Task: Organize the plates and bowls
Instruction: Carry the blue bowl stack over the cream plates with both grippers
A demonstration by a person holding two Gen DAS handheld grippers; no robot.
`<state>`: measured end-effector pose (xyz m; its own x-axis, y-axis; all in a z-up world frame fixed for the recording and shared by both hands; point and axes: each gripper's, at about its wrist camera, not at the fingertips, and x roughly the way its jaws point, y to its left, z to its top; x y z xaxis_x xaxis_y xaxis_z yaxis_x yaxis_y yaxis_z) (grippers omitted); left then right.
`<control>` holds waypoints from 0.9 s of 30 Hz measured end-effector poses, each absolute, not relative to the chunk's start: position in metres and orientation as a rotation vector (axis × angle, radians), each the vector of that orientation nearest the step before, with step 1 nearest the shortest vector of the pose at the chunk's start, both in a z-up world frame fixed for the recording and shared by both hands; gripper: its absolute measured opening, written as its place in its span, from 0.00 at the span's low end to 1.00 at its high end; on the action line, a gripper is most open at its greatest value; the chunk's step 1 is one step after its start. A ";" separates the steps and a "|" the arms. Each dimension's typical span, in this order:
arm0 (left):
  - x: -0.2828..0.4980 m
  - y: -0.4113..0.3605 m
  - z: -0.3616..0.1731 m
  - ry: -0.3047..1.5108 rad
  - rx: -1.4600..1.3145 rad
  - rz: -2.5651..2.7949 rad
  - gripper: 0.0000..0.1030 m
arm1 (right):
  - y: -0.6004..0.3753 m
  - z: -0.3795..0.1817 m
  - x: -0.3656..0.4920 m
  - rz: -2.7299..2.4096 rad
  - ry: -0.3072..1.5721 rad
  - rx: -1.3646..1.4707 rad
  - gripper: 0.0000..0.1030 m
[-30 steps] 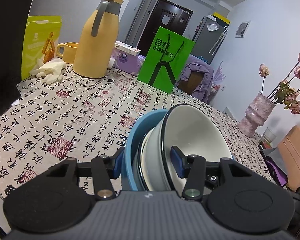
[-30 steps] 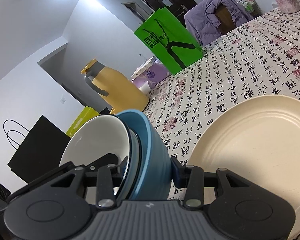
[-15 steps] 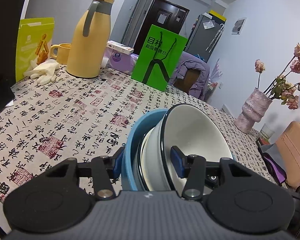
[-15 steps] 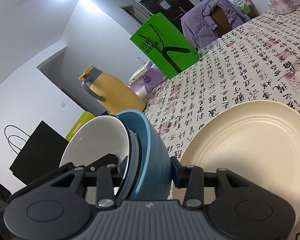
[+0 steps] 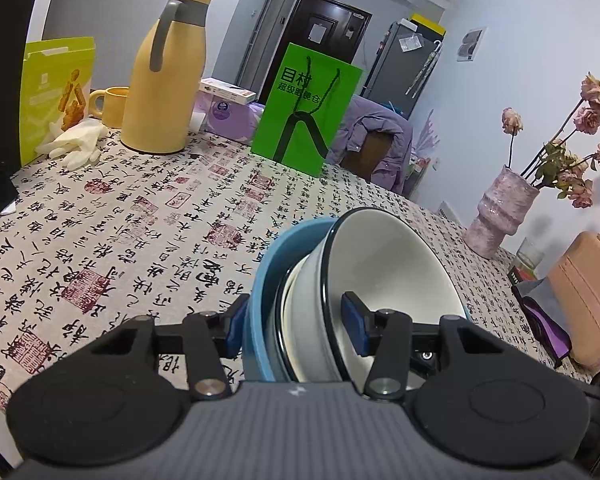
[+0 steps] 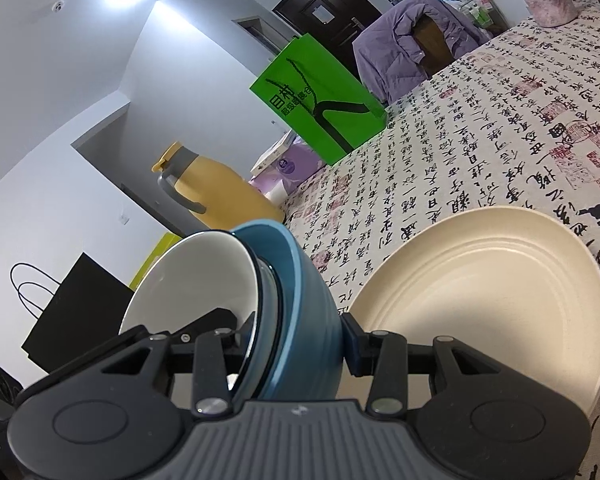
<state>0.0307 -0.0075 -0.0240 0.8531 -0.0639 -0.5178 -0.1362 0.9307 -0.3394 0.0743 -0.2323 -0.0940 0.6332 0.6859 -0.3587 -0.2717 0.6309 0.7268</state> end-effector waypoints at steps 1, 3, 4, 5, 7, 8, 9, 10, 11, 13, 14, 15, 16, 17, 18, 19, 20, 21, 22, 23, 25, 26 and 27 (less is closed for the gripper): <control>0.031 -0.009 -0.024 0.552 -0.376 0.038 0.48 | -0.234 -0.094 0.074 0.598 0.677 0.683 0.39; 0.032 -0.012 -0.024 0.555 -0.372 0.036 0.48 | -0.237 -0.095 0.075 0.595 0.676 0.688 0.39; 0.033 -0.014 -0.025 0.556 -0.370 0.036 0.48 | -0.238 -0.096 0.075 0.594 0.677 0.690 0.39; 0.034 -0.015 -0.025 0.558 -0.368 0.034 0.48 | -0.240 -0.096 0.075 0.593 0.677 0.693 0.39; 0.035 -0.019 -0.026 0.562 -0.364 0.031 0.48 | -0.244 -0.098 0.075 0.589 0.677 0.699 0.39; 0.036 -0.020 -0.026 0.563 -0.362 0.030 0.48 | -0.246 -0.098 0.075 0.587 0.677 0.702 0.39; 0.037 -0.022 -0.026 0.565 -0.361 0.028 0.48 | -0.247 -0.099 0.074 0.585 0.677 0.704 0.39; 0.038 -0.024 -0.027 0.567 -0.360 0.027 0.48 | -0.249 -0.100 0.075 0.582 0.676 0.706 0.39; 0.038 -0.026 -0.027 0.569 -0.358 0.025 0.48 | -0.250 -0.100 0.075 0.580 0.676 0.709 0.39; 0.040 -0.030 -0.027 0.572 -0.355 0.021 0.48 | -0.253 -0.101 0.075 0.575 0.675 0.714 0.39; 0.040 -0.032 -0.028 0.573 -0.354 0.019 0.48 | -0.255 -0.101 0.075 0.572 0.675 0.716 0.39; 0.041 -0.033 -0.028 0.574 -0.354 0.016 0.48 | -0.256 -0.102 0.076 0.570 0.675 0.718 0.39; 0.042 -0.035 -0.028 0.575 -0.353 0.014 0.48 | -0.258 -0.102 0.076 0.567 0.674 0.721 0.39; 0.043 -0.037 -0.029 0.577 -0.351 0.011 0.48 | -0.260 -0.103 0.076 0.564 0.673 0.723 0.39; 0.044 -0.039 -0.029 0.578 -0.351 0.009 0.48 | -0.262 -0.104 0.077 0.561 0.672 0.725 0.39; 0.045 -0.041 -0.030 0.581 -0.350 0.007 0.48 | -0.263 -0.105 0.077 0.558 0.672 0.728 0.39; 0.046 -0.042 -0.031 0.583 -0.349 0.005 0.48 | -0.265 -0.105 0.077 0.555 0.672 0.729 0.39; 0.047 -0.044 -0.031 0.586 -0.348 0.003 0.48 | -0.267 -0.106 0.078 0.552 0.673 0.732 0.39; 0.048 -0.045 -0.032 0.588 -0.347 0.001 0.48 | -0.269 -0.107 0.078 0.549 0.674 0.734 0.39; 0.049 -0.047 -0.032 0.591 -0.345 0.000 0.48 | -0.270 -0.108 0.079 0.545 0.675 0.736 0.39; 0.051 -0.050 -0.034 0.595 -0.343 -0.003 0.48 | -0.273 -0.110 0.081 0.540 0.677 0.739 0.39; 0.052 -0.051 -0.035 0.597 -0.342 -0.005 0.48 | -0.275 -0.111 0.081 0.537 0.679 0.740 0.39; 0.054 -0.052 -0.036 0.600 -0.343 -0.007 0.48 | -0.275 -0.112 0.081 0.534 0.680 0.740 0.39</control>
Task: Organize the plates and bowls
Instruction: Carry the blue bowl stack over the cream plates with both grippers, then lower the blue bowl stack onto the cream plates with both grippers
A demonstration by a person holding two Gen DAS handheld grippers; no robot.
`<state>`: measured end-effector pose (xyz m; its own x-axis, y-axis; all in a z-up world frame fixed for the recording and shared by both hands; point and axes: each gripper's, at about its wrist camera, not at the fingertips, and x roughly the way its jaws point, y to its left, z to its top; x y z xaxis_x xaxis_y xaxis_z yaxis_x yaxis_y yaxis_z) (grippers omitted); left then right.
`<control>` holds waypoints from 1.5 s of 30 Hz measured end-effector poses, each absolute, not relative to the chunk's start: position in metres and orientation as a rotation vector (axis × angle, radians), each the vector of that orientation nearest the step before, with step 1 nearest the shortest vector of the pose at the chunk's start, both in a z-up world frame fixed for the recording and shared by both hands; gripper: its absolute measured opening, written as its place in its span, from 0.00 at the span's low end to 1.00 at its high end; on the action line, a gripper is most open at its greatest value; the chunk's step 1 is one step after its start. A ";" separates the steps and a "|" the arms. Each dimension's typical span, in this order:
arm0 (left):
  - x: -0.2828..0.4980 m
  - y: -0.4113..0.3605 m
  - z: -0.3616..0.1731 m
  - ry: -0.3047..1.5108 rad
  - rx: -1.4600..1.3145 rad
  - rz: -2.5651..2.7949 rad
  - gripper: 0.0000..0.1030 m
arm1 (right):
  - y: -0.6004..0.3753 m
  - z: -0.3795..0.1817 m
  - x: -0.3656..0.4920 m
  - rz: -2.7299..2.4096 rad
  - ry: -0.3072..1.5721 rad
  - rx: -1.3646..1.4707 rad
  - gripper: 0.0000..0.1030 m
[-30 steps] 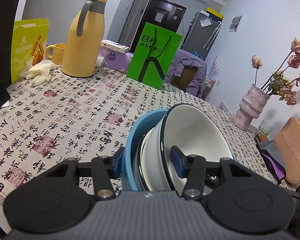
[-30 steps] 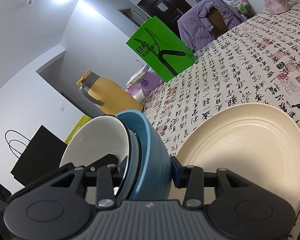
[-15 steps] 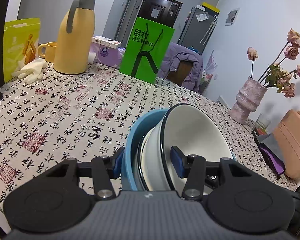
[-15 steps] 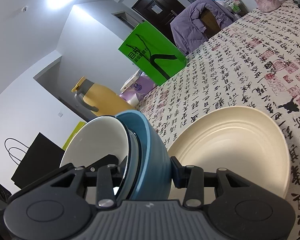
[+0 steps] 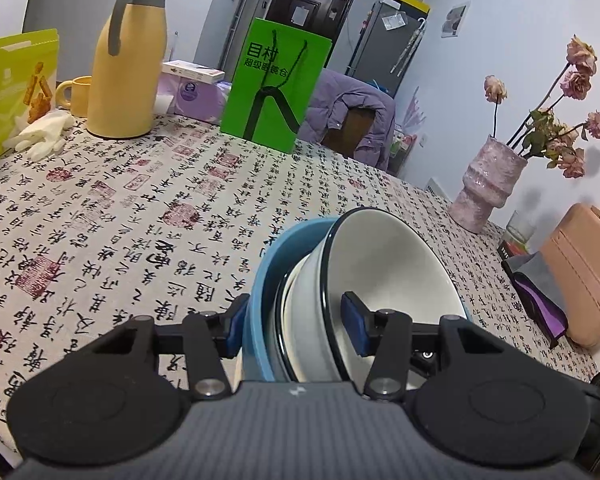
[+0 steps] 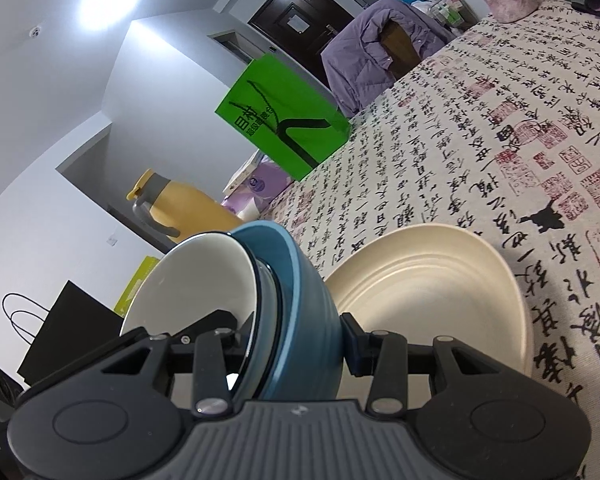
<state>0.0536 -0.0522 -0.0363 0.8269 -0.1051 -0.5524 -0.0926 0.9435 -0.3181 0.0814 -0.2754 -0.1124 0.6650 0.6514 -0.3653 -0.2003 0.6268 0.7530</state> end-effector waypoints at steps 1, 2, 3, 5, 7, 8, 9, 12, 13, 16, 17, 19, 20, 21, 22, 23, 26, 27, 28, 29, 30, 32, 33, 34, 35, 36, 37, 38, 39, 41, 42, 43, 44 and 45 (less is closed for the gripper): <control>0.055 -0.053 -0.037 0.603 -0.344 -0.009 0.48 | -0.276 -0.113 0.082 0.531 0.681 0.740 0.39; 0.056 -0.055 -0.038 0.607 -0.344 -0.011 0.48 | -0.278 -0.115 0.083 0.528 0.683 0.739 0.39; 0.058 -0.056 -0.040 0.610 -0.345 -0.014 0.48 | -0.280 -0.116 0.084 0.525 0.685 0.739 0.39; 0.060 -0.058 -0.042 0.618 -0.345 -0.019 0.48 | -0.282 -0.118 0.086 0.517 0.690 0.738 0.39; 0.063 -0.061 -0.045 0.626 -0.342 -0.023 0.48 | -0.284 -0.121 0.088 0.508 0.695 0.737 0.39; 0.065 -0.062 -0.046 0.629 -0.342 -0.024 0.48 | -0.284 -0.121 0.089 0.503 0.698 0.737 0.39; 0.066 -0.063 -0.048 0.632 -0.341 -0.027 0.48 | -0.285 -0.122 0.090 0.500 0.701 0.737 0.39; 0.070 -0.065 -0.051 0.637 -0.343 -0.035 0.48 | -0.288 -0.125 0.092 0.491 0.703 0.734 0.39; 0.071 -0.065 -0.052 0.640 -0.345 -0.038 0.48 | -0.288 -0.126 0.093 0.488 0.704 0.732 0.39; 0.074 -0.065 -0.056 0.650 -0.351 -0.046 0.48 | -0.289 -0.127 0.095 0.477 0.708 0.720 0.39; 0.075 -0.065 -0.057 0.653 -0.353 -0.048 0.48 | -0.289 -0.128 0.095 0.475 0.710 0.715 0.39; 0.076 -0.066 -0.060 0.659 -0.357 -0.054 0.48 | -0.288 -0.128 0.097 0.470 0.714 0.706 0.39; 0.077 -0.066 -0.061 0.661 -0.360 -0.055 0.48 | -0.289 -0.129 0.097 0.469 0.716 0.699 0.39; 0.078 -0.065 -0.062 0.663 -0.364 -0.058 0.48 | -0.289 -0.129 0.096 0.467 0.717 0.690 0.39; 0.078 -0.065 -0.063 0.664 -0.367 -0.060 0.48 | -0.289 -0.129 0.096 0.466 0.716 0.683 0.39; 0.078 -0.064 -0.063 0.665 -0.370 -0.061 0.48 | -0.288 -0.129 0.096 0.465 0.716 0.676 0.39; 0.079 -0.064 -0.065 0.669 -0.376 -0.067 0.49 | -0.288 -0.128 0.096 0.462 0.714 0.652 0.39; 0.080 -0.063 -0.066 0.672 -0.380 -0.069 0.49 | -0.287 -0.128 0.096 0.461 0.713 0.642 0.39; 0.081 -0.062 -0.068 0.675 -0.385 -0.071 0.49 | -0.286 -0.127 0.096 0.460 0.713 0.631 0.39; 0.081 -0.062 -0.069 0.678 -0.390 -0.072 0.49 | -0.285 -0.127 0.096 0.458 0.713 0.618 0.39; 0.082 -0.061 -0.070 0.681 -0.395 -0.074 0.49 | -0.284 -0.126 0.095 0.457 0.713 0.603 0.39; 0.082 -0.060 -0.072 0.687 -0.396 -0.072 0.49 | -0.282 -0.125 0.095 0.453 0.714 0.579 0.39; 0.083 -0.060 -0.073 0.690 -0.398 -0.072 0.49 | -0.281 -0.125 0.094 0.449 0.712 0.561 0.39; 0.083 -0.059 -0.074 0.694 -0.401 -0.074 0.49 | -0.279 -0.124 0.094 0.443 0.708 0.543 0.39; 0.083 -0.058 -0.076 0.697 -0.403 -0.073 0.49 | -0.278 -0.124 0.093 0.439 0.706 0.528 0.39; 0.083 -0.058 -0.077 0.697 -0.405 -0.075 0.49 | -0.277 -0.123 0.092 0.433 0.704 0.514 0.39; 0.083 -0.058 -0.077 0.694 -0.406 -0.079 0.49 | -0.277 -0.123 0.091 0.430 0.697 0.500 0.39; 0.083 -0.059 -0.077 0.693 -0.406 -0.080 0.49 | -0.277 -0.122 0.091 0.427 0.695 0.493 0.39; 0.083 -0.059 -0.077 0.693 -0.403 -0.081 0.49 | -0.277 -0.122 0.091 0.426 0.695 0.489 0.39; 0.084 -0.060 -0.077 0.694 -0.401 -0.082 0.48 | -0.277 -0.121 0.092 0.425 0.696 0.474 0.39; 0.084 -0.061 -0.077 0.694 -0.398 -0.082 0.48 | -0.277 -0.120 0.092 0.422 0.694 0.464 0.39; 0.084 -0.061 -0.077 0.693 -0.395 -0.083 0.46 | -0.276 -0.120 0.092 0.418 0.691 0.452 0.39; 0.084 -0.061 -0.078 0.691 -0.392 -0.084 0.45 | -0.276 -0.120 0.092 0.413 0.690 0.440 0.39; 0.084 -0.062 -0.078 0.689 -0.391 -0.089 0.44 | -0.277 -0.120 0.093 0.409 0.690 0.433 0.39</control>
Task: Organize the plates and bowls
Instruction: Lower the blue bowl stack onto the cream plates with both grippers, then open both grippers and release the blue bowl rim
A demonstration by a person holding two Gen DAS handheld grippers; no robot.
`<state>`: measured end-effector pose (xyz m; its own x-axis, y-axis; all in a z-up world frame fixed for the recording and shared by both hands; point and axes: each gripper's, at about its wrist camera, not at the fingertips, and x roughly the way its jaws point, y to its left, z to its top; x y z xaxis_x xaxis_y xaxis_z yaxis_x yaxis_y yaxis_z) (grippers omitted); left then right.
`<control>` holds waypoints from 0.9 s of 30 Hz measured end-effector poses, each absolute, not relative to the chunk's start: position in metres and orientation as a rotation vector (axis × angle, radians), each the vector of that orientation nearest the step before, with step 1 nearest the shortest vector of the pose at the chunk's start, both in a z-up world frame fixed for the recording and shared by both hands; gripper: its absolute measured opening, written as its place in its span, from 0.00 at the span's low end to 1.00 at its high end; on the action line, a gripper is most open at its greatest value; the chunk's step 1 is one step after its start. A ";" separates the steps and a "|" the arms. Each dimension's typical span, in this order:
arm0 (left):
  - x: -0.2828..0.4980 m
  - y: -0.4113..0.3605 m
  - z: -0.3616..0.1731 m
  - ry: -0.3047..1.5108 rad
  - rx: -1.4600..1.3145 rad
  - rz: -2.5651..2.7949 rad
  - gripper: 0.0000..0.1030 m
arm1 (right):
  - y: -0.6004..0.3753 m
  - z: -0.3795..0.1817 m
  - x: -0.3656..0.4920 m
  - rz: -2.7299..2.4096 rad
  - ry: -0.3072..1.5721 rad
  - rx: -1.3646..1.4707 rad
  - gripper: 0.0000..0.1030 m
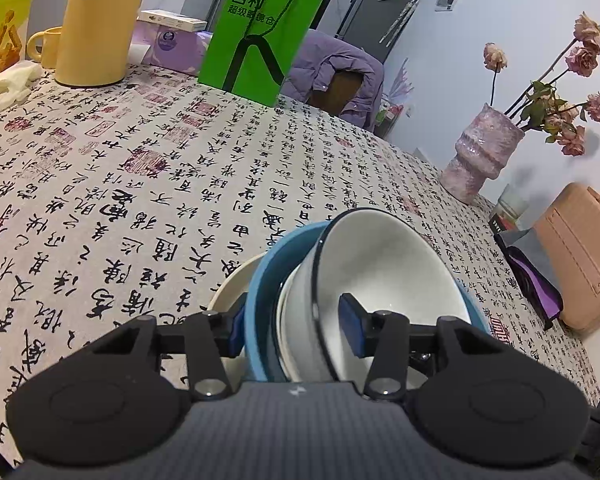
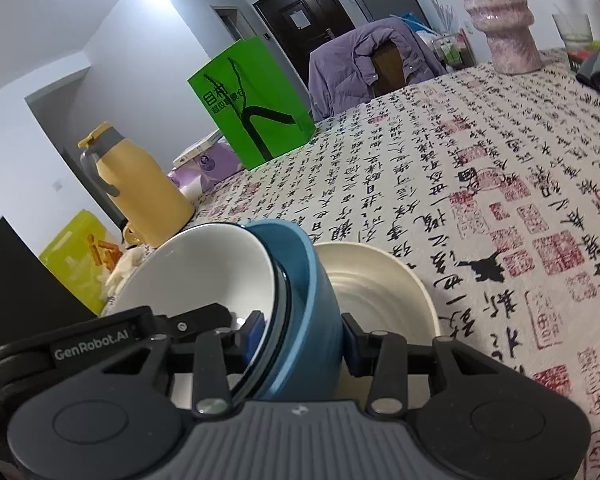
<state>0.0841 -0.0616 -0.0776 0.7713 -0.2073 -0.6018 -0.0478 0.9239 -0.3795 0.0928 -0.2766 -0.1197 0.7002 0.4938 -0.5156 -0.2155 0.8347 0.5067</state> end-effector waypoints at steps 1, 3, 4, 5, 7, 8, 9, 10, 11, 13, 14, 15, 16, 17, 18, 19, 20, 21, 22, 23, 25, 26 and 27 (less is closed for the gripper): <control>0.084 -0.062 -0.078 0.686 -0.389 -0.093 0.44 | -0.278 -0.120 0.093 0.403 0.691 0.428 0.39; 0.084 -0.063 -0.078 0.684 -0.381 -0.093 0.44 | -0.280 -0.121 0.093 0.408 0.689 0.423 0.38; 0.084 -0.064 -0.078 0.682 -0.376 -0.093 0.44 | -0.280 -0.120 0.093 0.407 0.686 0.415 0.38; 0.083 -0.064 -0.078 0.681 -0.375 -0.095 0.45 | -0.279 -0.119 0.092 0.406 0.682 0.403 0.38; 0.081 -0.064 -0.077 0.671 -0.370 -0.099 0.46 | -0.280 -0.116 0.090 0.411 0.673 0.394 0.40; 0.079 -0.064 -0.075 0.661 -0.363 -0.100 0.49 | -0.281 -0.115 0.089 0.412 0.666 0.394 0.41; 0.076 -0.064 -0.072 0.644 -0.352 -0.102 0.55 | -0.282 -0.113 0.087 0.414 0.656 0.392 0.42; 0.072 -0.064 -0.070 0.628 -0.341 -0.103 0.63 | -0.283 -0.111 0.085 0.416 0.645 0.390 0.48; 0.069 -0.065 -0.067 0.610 -0.327 -0.098 0.67 | -0.285 -0.109 0.082 0.420 0.632 0.386 0.52; 0.061 -0.065 -0.061 0.572 -0.294 -0.090 0.79 | -0.288 -0.103 0.075 0.419 0.600 0.372 0.63; 0.056 -0.064 -0.059 0.554 -0.283 -0.090 0.81 | -0.291 -0.100 0.070 0.423 0.582 0.361 0.67; 0.051 -0.063 -0.056 0.535 -0.270 -0.091 0.87 | -0.292 -0.098 0.066 0.426 0.565 0.352 0.77; 0.045 -0.062 -0.053 0.515 -0.255 -0.092 0.96 | -0.295 -0.095 0.059 0.431 0.543 0.341 0.83; 0.039 -0.061 -0.051 0.495 -0.240 -0.090 1.00 | -0.296 -0.092 0.053 0.436 0.521 0.327 0.84; 0.031 -0.060 -0.048 0.468 -0.222 -0.085 1.00 | -0.298 -0.089 0.046 0.437 0.503 0.309 0.86; 0.023 -0.060 -0.046 0.439 -0.198 -0.083 1.00 | -0.299 -0.087 0.039 0.434 0.484 0.287 0.93; 0.015 -0.060 -0.044 0.414 -0.171 -0.079 1.00 | -0.299 -0.085 0.032 0.427 0.467 0.258 0.98; 0.007 -0.060 -0.042 0.394 -0.146 -0.072 1.00 | -0.299 -0.083 0.024 0.417 0.450 0.227 1.00; -0.001 -0.060 -0.040 0.382 -0.128 -0.067 1.00 | -0.298 -0.081 0.015 0.406 0.429 0.195 1.00; -0.008 -0.060 -0.039 0.372 -0.114 -0.066 1.00 | -0.297 -0.080 0.008 0.395 0.416 0.166 1.00; -0.023 -0.057 -0.038 0.359 -0.097 -0.067 1.00 | -0.298 -0.078 -0.008 0.376 0.401 0.125 1.00; -0.030 -0.056 -0.038 0.353 -0.093 -0.068 1.00 | -0.299 -0.078 -0.014 0.372 0.398 0.121 1.00; -0.037 -0.055 -0.038 0.347 -0.087 -0.068 1.00 | -0.300 -0.077 -0.021 0.367 0.395 0.118 1.00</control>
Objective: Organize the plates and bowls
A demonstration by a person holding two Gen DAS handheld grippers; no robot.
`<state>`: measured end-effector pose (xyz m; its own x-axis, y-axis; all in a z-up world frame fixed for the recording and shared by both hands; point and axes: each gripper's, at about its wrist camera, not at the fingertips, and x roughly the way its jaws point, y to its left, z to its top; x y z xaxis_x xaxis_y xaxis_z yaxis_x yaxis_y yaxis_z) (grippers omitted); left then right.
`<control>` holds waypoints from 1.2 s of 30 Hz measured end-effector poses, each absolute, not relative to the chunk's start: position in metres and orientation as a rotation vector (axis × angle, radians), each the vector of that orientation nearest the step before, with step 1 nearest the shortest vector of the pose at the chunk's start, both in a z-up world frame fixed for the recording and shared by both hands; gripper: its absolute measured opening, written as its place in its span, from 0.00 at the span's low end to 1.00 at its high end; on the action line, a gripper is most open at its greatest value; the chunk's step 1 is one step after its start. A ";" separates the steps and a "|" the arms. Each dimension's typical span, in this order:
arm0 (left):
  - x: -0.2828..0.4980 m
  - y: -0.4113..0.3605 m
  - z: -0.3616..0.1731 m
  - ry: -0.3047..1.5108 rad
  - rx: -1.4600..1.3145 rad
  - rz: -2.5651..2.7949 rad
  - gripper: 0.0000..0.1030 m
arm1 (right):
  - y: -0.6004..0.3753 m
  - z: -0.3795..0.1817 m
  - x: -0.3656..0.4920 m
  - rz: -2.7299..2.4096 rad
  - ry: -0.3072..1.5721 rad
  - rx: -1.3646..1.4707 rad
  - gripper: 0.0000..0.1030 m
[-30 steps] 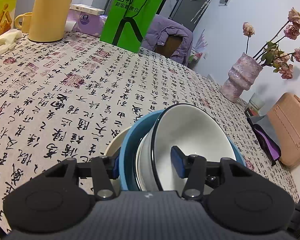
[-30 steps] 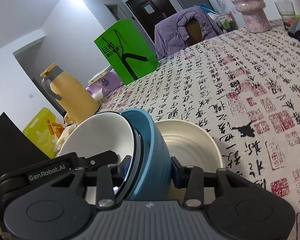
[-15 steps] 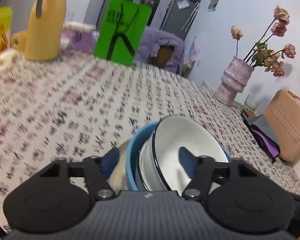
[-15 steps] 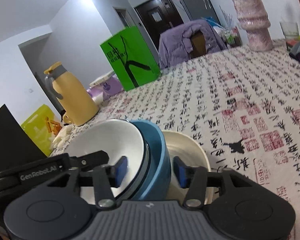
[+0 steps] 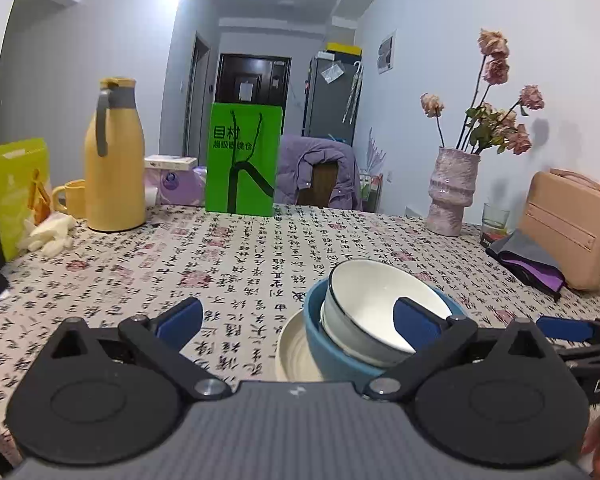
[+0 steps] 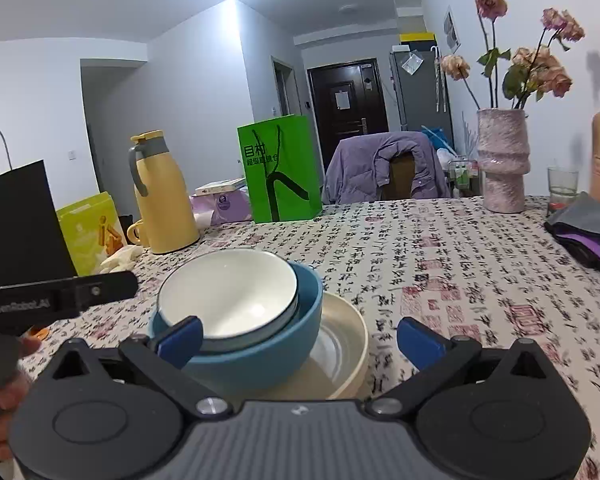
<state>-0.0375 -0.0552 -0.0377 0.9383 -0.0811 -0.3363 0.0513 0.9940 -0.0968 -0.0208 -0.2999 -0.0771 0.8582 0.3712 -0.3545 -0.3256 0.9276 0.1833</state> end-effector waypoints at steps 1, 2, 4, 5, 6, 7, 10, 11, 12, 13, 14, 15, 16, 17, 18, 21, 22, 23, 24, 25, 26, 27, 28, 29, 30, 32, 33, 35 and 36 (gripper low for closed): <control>-0.046 -0.054 -0.038 0.340 -0.080 -0.067 1.00 | -0.300 -0.076 -0.027 0.361 0.391 0.115 1.00; -0.053 -0.053 -0.038 0.332 -0.073 -0.066 1.00 | -0.301 -0.076 -0.035 0.356 0.386 0.111 1.00; -0.068 -0.052 -0.040 0.321 -0.062 -0.064 1.00 | -0.302 -0.075 -0.050 0.352 0.376 0.096 1.00; -0.075 -0.052 -0.041 0.318 -0.057 -0.061 1.00 | -0.302 -0.075 -0.058 0.349 0.374 0.087 1.00; -0.082 -0.052 -0.042 0.317 -0.052 -0.060 1.00 | -0.302 -0.075 -0.065 0.347 0.373 0.080 1.00; -0.089 -0.052 -0.044 0.315 -0.049 -0.063 1.00 | -0.302 -0.076 -0.071 0.346 0.373 0.075 1.00; -0.106 -0.052 -0.048 0.310 -0.046 -0.070 1.00 | -0.302 -0.078 -0.089 0.343 0.373 0.064 1.00; -0.111 -0.053 -0.049 0.309 -0.042 -0.071 1.00 | -0.302 -0.079 -0.094 0.341 0.373 0.062 1.00; -0.116 -0.054 -0.051 0.309 -0.038 -0.074 1.00 | -0.303 -0.081 -0.100 0.341 0.372 0.060 1.00; -0.120 -0.054 -0.052 0.309 -0.034 -0.077 1.00 | -0.304 -0.081 -0.105 0.341 0.372 0.059 1.00; -0.125 -0.054 -0.053 0.310 -0.032 -0.081 1.00 | -0.305 -0.082 -0.110 0.341 0.372 0.058 1.00; -0.129 -0.054 -0.055 0.311 -0.031 -0.084 1.00 | -0.305 -0.083 -0.115 0.340 0.371 0.055 1.00; -0.132 -0.054 -0.056 0.312 -0.031 -0.087 1.00 | -0.306 -0.083 -0.119 0.339 0.370 0.052 1.00; -0.136 -0.054 -0.057 0.312 -0.031 -0.089 1.00 | -0.306 -0.084 -0.122 0.339 0.368 0.050 1.00; -0.139 -0.053 -0.058 0.311 -0.032 -0.090 1.00 | -0.306 -0.084 -0.125 0.340 0.367 0.050 1.00; -0.149 -0.051 -0.060 0.307 -0.037 -0.086 1.00 | -0.309 -0.086 -0.136 0.342 0.361 0.048 1.00; -0.152 -0.050 -0.060 0.304 -0.040 -0.086 1.00 | -0.310 -0.087 -0.138 0.343 0.360 0.049 1.00; -0.155 -0.049 -0.060 0.300 -0.042 -0.085 1.00 | -0.311 -0.088 -0.141 0.345 0.360 0.052 1.00; -0.158 -0.048 -0.060 0.296 -0.044 -0.084 1.00 | -0.312 -0.089 -0.143 0.348 0.361 0.055 1.00; -0.161 -0.047 -0.061 0.292 -0.046 -0.083 1.00 | -0.313 -0.090 -0.145 0.351 0.363 0.058 1.00; -0.163 -0.047 -0.061 0.291 -0.047 -0.082 1.00 | -0.314 -0.090 -0.145 0.355 0.366 0.060 1.00; -0.165 -0.046 -0.062 0.291 -0.050 -0.079 1.00 | -0.314 -0.091 -0.146 0.358 0.368 0.061 1.00; -0.166 -0.045 -0.063 0.292 -0.054 -0.078 1.00 | -0.314 -0.091 -0.146 0.360 0.370 0.061 1.00; -0.168 -0.045 -0.064 0.292 -0.056 -0.077 1.00 | -0.314 -0.092 -0.146 0.362 0.372 0.063 1.00; -0.170 -0.044 -0.065 0.290 -0.057 -0.078 1.00 | -0.315 -0.092 -0.146 0.364 0.373 0.066 1.00; -0.172 -0.042 -0.067 0.287 -0.057 -0.082 1.00 | -0.315 -0.091 -0.145 0.363 0.374 0.072 1.00; -0.172 -0.041 -0.067 0.288 -0.057 -0.082 1.00 | -0.315 -0.092 -0.145 0.362 0.376 0.075 1.00; -0.172 -0.039 -0.068 0.291 -0.060 -0.081 1.00 | -0.314 -0.092 -0.144 0.362 0.379 0.075 1.00; -0.172 -0.038 -0.068 0.291 -0.062 -0.080 1.00 | -0.313 -0.093 -0.144 0.363 0.380 0.075 1.00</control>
